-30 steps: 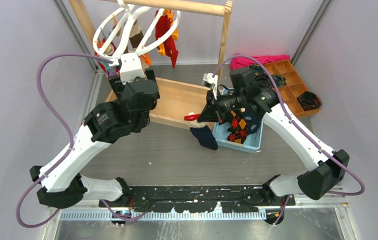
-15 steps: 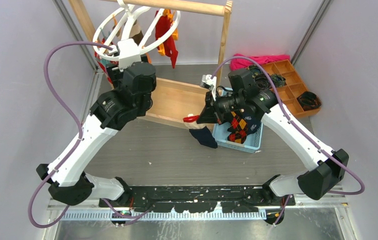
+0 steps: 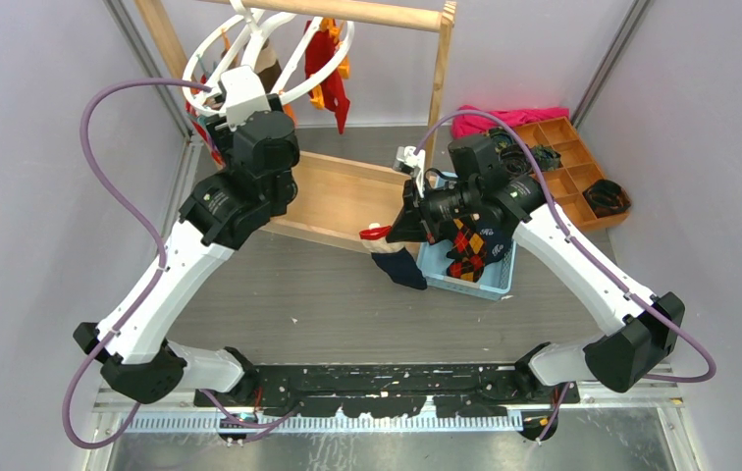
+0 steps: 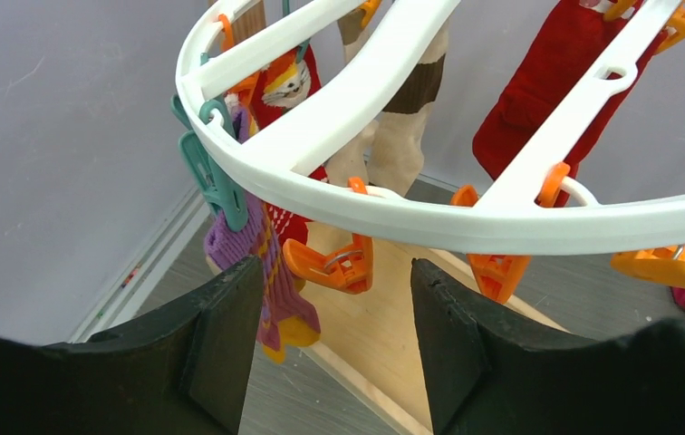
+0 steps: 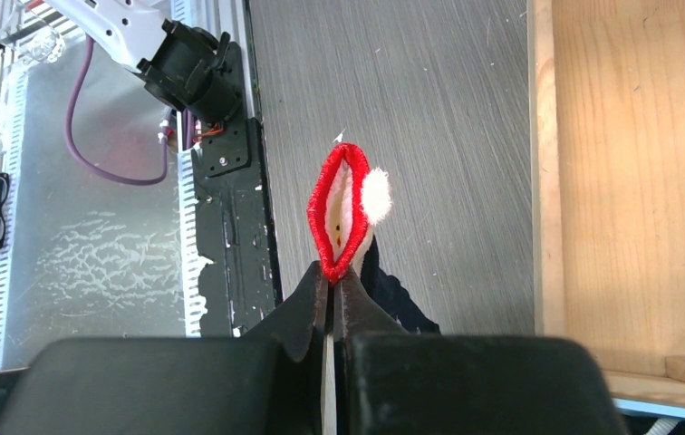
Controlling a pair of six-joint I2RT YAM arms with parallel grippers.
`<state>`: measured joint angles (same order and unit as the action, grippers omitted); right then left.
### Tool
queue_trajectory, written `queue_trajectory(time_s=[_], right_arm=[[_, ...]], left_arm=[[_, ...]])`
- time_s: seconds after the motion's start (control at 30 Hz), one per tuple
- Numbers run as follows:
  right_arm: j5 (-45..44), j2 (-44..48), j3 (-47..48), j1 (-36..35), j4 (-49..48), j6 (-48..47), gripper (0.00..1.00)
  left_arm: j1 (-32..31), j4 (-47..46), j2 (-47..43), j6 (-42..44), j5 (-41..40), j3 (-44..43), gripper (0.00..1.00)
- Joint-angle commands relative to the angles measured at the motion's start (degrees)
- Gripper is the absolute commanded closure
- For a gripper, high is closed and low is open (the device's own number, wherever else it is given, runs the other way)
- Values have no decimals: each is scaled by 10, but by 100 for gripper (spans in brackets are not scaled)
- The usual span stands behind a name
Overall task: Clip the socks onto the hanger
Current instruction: Open the clamp at the hanger.
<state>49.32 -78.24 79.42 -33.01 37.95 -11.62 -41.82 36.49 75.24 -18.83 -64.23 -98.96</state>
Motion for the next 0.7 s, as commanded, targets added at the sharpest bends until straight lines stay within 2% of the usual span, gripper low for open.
queue_trajectory(time_s=[0.0,0.67], right_arm=[[6,20,10,-4,-15,4,99],[10,21,11,-3,-10,4,99]], left_arm=[[11,-41,-1,3,-5,5,38],[65,-88,4,5,42,33,41]])
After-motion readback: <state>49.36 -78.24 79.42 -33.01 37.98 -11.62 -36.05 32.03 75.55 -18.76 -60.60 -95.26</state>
